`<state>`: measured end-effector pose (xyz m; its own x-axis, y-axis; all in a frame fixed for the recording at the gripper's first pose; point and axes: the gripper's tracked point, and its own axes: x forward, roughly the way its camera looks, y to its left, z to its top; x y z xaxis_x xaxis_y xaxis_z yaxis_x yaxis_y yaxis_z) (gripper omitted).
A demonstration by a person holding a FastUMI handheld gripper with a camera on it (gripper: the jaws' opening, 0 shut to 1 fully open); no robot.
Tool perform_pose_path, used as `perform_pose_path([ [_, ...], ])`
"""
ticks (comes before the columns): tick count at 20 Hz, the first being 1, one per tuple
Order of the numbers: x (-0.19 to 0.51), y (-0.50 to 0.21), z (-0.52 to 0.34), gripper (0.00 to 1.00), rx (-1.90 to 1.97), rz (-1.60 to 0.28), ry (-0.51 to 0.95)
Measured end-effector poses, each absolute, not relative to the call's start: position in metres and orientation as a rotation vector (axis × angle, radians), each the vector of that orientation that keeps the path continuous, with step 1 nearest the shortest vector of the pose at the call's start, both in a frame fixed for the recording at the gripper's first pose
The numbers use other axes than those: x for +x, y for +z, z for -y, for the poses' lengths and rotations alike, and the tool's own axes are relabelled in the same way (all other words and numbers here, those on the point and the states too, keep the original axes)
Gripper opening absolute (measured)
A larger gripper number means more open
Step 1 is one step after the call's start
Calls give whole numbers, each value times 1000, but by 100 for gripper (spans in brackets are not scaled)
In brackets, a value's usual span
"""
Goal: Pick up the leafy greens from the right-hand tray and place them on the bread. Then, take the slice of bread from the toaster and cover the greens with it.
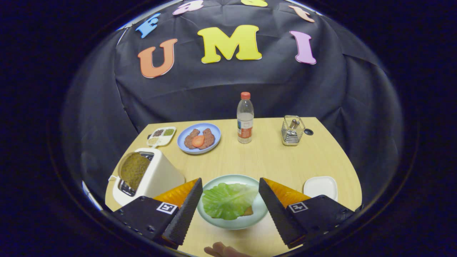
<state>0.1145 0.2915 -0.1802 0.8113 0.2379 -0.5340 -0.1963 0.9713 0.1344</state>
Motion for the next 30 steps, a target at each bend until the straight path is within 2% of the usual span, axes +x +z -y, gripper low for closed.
perform_pose_path([
  [7, 70, -150, -401, 95, 135, -583, 301],
  [13, 78, -159, -477, 91, 44, -595, 294],
  [17, 92, -176, -494, 68, -5, -624, 244],
  [21, 98, -188, -499, 53, -33, -668, 206],
  [23, 101, -190, -490, 38, -45, -680, 155],
  [25, 101, -194, -495, 23, -40, -709, 167],
  [26, 101, -196, -497, 22, -39, -716, 176],
  [27, 102, -194, -496, 13, -41, -715, 179],
  [30, 98, -172, -495, 13, -5, -690, 210],
])
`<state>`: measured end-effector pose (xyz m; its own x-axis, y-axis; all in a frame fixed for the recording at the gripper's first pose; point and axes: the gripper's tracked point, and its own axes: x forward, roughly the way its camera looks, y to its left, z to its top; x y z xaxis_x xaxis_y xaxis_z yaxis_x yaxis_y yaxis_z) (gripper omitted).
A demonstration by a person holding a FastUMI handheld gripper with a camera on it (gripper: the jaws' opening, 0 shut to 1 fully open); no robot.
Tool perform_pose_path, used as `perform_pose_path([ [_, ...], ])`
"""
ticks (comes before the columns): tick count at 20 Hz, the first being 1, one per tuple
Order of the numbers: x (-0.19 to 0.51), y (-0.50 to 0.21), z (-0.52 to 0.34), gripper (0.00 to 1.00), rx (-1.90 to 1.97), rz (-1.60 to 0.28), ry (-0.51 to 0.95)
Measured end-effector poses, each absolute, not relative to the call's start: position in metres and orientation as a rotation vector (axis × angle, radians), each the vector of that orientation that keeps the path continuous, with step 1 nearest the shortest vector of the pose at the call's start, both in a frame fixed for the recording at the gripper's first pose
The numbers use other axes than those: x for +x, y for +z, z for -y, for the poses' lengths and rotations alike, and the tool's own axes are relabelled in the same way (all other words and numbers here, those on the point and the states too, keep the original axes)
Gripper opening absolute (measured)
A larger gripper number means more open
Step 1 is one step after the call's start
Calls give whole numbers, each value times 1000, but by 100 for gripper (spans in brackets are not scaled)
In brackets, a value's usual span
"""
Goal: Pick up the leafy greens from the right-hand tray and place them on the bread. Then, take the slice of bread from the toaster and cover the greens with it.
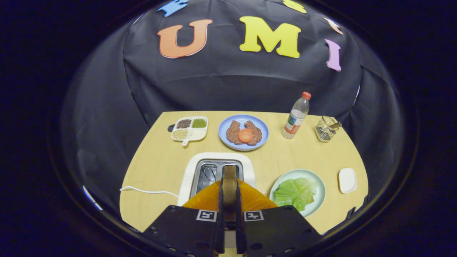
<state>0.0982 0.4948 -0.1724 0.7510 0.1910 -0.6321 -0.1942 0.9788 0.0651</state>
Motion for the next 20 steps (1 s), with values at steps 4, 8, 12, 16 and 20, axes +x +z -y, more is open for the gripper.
perform_pose_path([
  [4, 91, -134, -488, 13, 41, -643, 260],
  [8, 86, -99, -469, 13, 82, -595, 318],
  [12, 93, -79, -428, 12, 110, -564, 320],
  [16, 104, -96, -397, 12, 146, -613, 345],
  [20, 116, -142, -373, 13, 155, -675, 364],
])
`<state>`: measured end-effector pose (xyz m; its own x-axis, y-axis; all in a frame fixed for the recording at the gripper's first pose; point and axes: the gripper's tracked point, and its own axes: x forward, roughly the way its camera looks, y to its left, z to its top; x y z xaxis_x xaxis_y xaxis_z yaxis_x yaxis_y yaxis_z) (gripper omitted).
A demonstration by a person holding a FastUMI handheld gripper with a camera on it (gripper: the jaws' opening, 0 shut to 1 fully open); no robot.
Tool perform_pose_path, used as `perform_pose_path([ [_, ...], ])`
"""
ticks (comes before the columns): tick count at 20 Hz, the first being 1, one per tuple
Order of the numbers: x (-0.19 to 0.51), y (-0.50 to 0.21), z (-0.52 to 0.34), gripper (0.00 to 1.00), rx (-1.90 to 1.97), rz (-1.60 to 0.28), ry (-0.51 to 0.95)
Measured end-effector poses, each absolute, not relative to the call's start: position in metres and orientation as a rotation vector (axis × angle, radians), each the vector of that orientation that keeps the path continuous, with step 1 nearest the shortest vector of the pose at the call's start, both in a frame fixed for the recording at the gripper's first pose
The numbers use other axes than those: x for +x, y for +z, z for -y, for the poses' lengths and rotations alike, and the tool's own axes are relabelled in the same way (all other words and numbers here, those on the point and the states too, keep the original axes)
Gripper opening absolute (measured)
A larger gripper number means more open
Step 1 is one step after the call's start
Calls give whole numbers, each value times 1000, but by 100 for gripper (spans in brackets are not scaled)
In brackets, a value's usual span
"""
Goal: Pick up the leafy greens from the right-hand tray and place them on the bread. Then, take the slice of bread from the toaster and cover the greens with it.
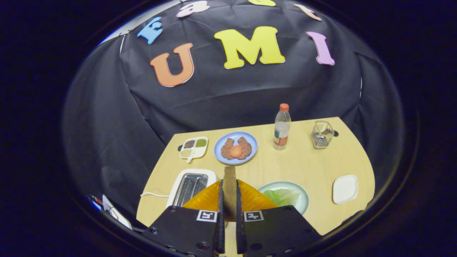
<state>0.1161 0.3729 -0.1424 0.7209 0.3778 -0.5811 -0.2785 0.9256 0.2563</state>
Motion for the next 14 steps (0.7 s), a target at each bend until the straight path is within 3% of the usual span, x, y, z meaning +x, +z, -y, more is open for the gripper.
perform_pose_path([
  [7, 132, -237, -337, 13, 224, -807, 345],
  [14, 146, -268, -311, 12, 257, -819, 333],
])
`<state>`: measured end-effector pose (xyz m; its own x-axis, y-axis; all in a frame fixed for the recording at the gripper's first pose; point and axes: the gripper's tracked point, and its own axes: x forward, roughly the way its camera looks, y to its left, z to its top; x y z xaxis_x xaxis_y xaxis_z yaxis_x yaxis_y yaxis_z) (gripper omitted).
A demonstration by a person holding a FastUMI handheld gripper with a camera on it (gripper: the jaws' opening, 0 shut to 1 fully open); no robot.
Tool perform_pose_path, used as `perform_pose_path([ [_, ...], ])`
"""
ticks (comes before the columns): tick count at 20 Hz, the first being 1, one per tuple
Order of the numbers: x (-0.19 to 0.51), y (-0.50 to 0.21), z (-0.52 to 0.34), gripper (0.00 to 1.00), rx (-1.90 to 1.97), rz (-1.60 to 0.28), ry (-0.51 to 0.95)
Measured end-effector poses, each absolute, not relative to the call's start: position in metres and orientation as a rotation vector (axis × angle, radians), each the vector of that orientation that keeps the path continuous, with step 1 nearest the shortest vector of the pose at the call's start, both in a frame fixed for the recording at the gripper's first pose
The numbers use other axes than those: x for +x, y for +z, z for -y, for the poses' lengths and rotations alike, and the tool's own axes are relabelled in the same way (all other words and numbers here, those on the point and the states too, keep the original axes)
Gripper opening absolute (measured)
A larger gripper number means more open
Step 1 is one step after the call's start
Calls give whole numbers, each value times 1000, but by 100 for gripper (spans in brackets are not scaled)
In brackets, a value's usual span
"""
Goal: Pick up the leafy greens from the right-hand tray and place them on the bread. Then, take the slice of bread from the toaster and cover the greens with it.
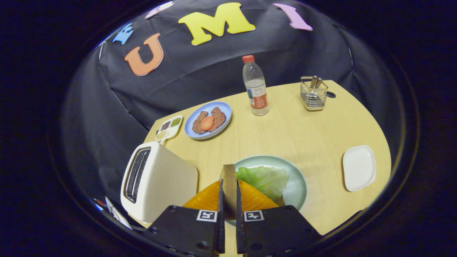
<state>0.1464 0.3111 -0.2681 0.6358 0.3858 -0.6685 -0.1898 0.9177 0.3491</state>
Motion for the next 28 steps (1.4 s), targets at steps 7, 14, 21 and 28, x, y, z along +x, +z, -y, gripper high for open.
perform_pose_path([
  [7, 159, -292, -280, 18, 262, -854, 311],
  [14, 175, -302, -251, 43, 178, -839, 299],
  [21, 161, -230, -233, 88, 95, -666, 330],
  [28, 113, -124, -230, 93, 132, -514, 363],
])
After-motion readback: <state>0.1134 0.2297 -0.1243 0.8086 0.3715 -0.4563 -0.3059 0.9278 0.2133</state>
